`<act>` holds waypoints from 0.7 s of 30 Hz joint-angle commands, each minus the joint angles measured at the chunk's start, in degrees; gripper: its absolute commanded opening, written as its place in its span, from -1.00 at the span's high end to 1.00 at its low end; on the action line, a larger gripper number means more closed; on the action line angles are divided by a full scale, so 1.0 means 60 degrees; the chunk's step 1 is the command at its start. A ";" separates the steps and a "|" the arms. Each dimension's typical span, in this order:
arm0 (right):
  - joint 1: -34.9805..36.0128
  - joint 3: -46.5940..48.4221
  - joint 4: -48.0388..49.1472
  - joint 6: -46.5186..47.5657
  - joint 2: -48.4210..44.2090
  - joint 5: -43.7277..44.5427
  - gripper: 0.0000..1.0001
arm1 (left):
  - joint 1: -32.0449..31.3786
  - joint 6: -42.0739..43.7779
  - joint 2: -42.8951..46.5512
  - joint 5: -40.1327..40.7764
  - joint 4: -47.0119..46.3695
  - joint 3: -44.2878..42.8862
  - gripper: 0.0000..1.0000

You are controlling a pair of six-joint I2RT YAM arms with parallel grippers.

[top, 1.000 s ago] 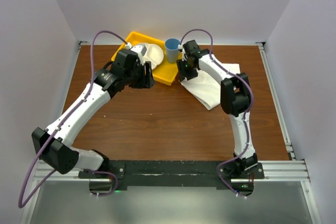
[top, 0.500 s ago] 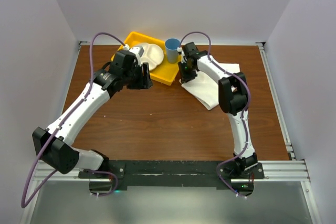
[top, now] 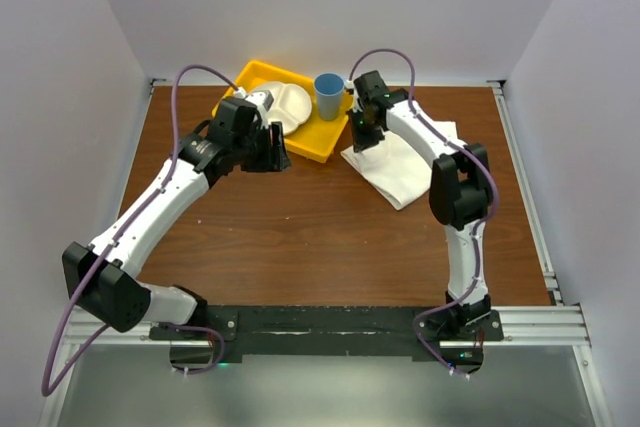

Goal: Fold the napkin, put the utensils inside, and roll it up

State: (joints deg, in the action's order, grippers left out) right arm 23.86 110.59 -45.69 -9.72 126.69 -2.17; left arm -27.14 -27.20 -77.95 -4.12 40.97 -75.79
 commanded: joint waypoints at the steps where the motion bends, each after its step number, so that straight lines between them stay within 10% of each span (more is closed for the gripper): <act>1: 0.0038 -0.0456 0.0101 -0.0387 -0.1515 0.0333 0.69 | 0.0128 0.0168 0.0409 -0.0221 -0.0339 0.0165 -0.19; 9: -0.0357 -0.1027 -0.0908 -0.1556 -0.2583 0.2043 1.00 | 0.0187 0.0344 0.0614 -0.0207 -0.0368 0.0268 -0.19; 21: -0.2408 -0.6312 -0.1817 -0.4735 -0.7564 0.5983 1.00 | 0.0172 0.0593 0.2093 -0.0617 -0.0983 0.1762 -0.19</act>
State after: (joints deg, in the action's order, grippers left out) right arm 9.85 79.33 -53.80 -29.26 88.09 23.49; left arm -26.61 -25.65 -69.01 -6.02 38.59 -67.18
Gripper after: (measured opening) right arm 0.101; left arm 0.595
